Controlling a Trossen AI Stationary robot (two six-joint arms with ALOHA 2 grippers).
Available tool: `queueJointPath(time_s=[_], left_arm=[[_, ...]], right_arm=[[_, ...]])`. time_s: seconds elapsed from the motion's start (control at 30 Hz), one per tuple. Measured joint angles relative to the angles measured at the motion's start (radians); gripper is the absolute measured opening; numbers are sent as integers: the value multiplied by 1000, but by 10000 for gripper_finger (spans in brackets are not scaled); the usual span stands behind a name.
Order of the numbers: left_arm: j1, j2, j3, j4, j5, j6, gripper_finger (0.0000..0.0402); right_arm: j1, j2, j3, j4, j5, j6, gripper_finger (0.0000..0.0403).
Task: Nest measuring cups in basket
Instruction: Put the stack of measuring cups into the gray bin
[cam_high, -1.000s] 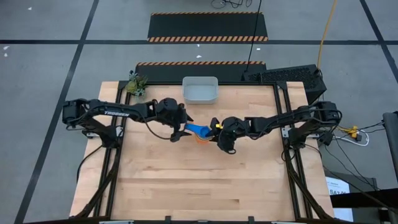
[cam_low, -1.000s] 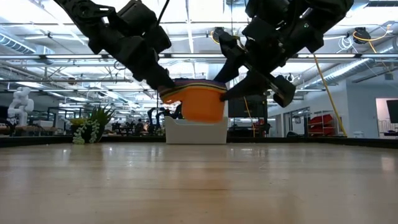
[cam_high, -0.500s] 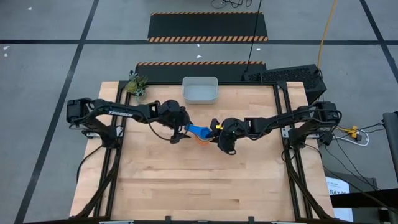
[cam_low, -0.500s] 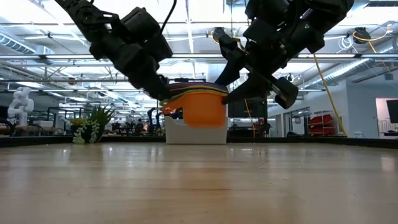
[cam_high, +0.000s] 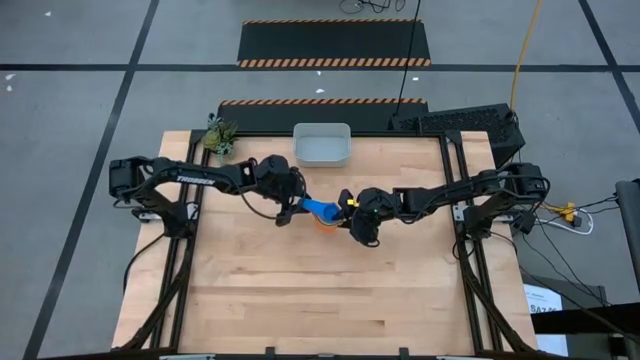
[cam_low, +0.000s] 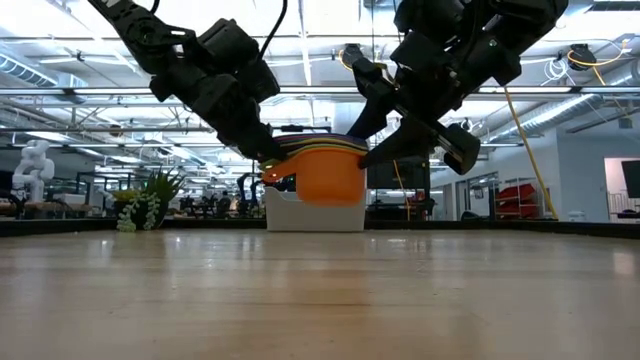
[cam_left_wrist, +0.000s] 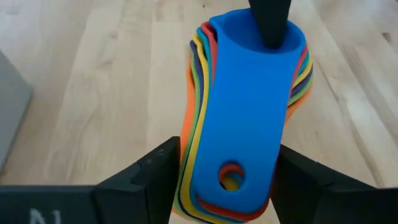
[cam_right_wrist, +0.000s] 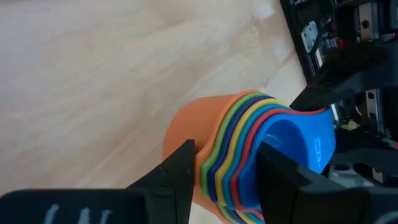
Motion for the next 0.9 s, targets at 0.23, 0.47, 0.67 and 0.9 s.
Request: queueJointPath(time_s=[0.23,0.47,0.67,0.9], left_arm=[[-12,0,0,3,63,-14,246],[-13,0,0,5,91,-13,274],[-15,77,1,70,106,-34,274],[-14,134,-1,110,106,-19,273]], right_arm=[[0,0,0,-25,-35,2,121],[0,0,0,-29,-35,-3,121],[0,0,0,-27,-35,-26,121],[0,0,-1,-28,-34,-27,121]])
